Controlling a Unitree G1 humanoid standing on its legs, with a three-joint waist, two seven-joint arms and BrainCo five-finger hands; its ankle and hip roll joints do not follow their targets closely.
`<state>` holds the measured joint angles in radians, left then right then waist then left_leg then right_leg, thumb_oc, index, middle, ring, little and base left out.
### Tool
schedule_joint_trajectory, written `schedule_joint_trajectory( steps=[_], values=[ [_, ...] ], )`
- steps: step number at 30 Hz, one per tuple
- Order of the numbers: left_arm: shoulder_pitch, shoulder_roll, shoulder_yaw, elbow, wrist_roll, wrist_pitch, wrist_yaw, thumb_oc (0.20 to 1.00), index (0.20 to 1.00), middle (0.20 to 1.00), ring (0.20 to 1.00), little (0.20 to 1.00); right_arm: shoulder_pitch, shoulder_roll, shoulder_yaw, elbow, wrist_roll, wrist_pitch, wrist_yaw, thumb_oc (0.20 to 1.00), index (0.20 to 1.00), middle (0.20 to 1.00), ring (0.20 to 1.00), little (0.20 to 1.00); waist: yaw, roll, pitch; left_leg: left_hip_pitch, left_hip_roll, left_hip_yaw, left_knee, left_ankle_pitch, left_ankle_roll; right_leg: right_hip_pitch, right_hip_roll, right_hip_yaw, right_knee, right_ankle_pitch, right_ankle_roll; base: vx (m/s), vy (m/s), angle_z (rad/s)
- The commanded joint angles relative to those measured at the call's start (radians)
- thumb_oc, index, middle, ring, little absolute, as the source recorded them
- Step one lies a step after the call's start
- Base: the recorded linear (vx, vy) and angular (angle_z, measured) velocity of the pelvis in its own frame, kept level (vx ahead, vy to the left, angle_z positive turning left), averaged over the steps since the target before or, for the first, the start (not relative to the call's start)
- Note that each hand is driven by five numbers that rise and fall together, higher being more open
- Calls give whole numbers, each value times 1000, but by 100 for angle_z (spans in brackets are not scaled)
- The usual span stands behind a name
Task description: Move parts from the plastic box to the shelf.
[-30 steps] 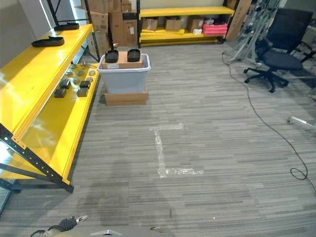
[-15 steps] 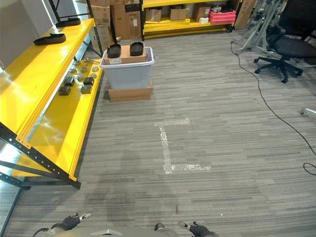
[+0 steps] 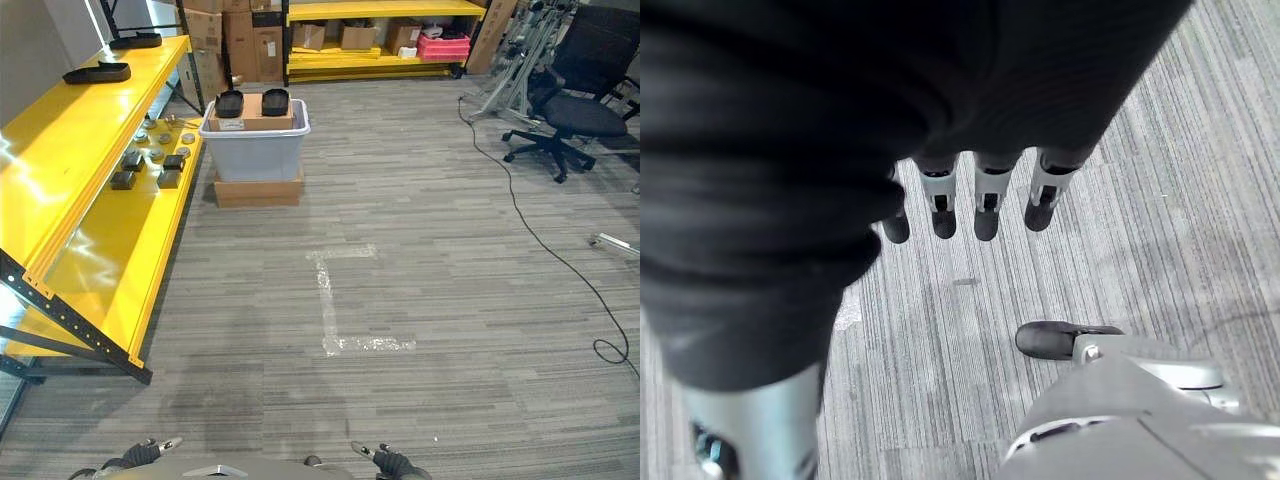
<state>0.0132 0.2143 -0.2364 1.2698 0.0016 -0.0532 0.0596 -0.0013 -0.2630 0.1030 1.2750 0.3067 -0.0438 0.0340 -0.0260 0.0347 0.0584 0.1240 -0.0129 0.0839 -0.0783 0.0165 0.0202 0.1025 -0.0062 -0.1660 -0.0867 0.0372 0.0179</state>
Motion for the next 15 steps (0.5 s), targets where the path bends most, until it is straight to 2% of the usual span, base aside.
schedule_joint_trajectory(
  steps=[1, 5, 7, 8, 9, 10, 15],
  values=[
    [-52, -5, 33, 72, -26, -21, 20, 1000, 1000, 1000, 1000, 1000, -42, -8, -12, 86, 68, -21, -27, 1000, 1000, 1000, 1000, 1000, -6, -30, -8, 9, -6, -22, -9, -43, -39, 15, -110, 29, 10, 2, 134, 0, 0, 0],
    [-60, 8, 39, 80, -14, -21, 29, 1000, 1000, 1000, 1000, 1000, -40, -17, -3, 97, 54, -11, 2, 1000, 1000, 1000, 1000, 1000, -4, -30, -8, 10, -12, -21, -9, -47, -35, 11, -118, 31, 22, 0, 137, 18, 36, -2],
    [-69, 24, 35, 66, -6, -21, 10, 1000, 1000, 1000, 1000, 1000, -39, -41, 50, 90, -47, -4, 19, 1000, 1000, 1000, 1000, 1000, 1, -33, -8, 9, -14, -24, -9, -47, -35, 10, -120, 29, 25, -1, 138, 0, 0, 0],
    [-69, 24, 35, 66, -6, -21, 10, 1000, 1000, 1000, 1000, 1000, -39, -41, 50, 90, -47, -4, 19, 1000, 1000, 1000, 1000, 1000, 1, -33, -8, 9, -14, -24, -9, -47, -35, 10, -121, 29, 25, -1, 138, 0, 0, 0],
    [-71, 28, 26, 61, 1, -21, -15, 1000, 1000, 1000, 1000, 1000, -39, -56, 83, 101, -126, 0, 25, 1000, 1000, 1000, 1000, 1000, 2, -33, -8, 9, -16, -26, -9, -47, -34, 11, -122, 26, 24, -1, 138, 0, 0, 0],
    [-77, 47, 1, 60, 45, -22, -32, 1000, 1000, 1000, 1000, 1000, -43, -80, 84, 113, -157, 7, 25, 1000, 1000, 1000, 1000, 1000, 2, -34, -9, 10, -17, -28, -9, -49, -34, 13, -123, 24, 22, -3, 139, 0, 0, 0],
    [-89, 72, 31, 56, 26, -17, -35, 1000, 1000, 1000, 1000, 1000, -54, -109, 53, 116, -158, 9, 20, 1000, 1000, 1000, 1000, 1000, 3, -35, -7, 15, -20, -25, -9, -51, -34, 16, -126, 22, 23, -4, 142, 0, 0, 0]
  ],
)
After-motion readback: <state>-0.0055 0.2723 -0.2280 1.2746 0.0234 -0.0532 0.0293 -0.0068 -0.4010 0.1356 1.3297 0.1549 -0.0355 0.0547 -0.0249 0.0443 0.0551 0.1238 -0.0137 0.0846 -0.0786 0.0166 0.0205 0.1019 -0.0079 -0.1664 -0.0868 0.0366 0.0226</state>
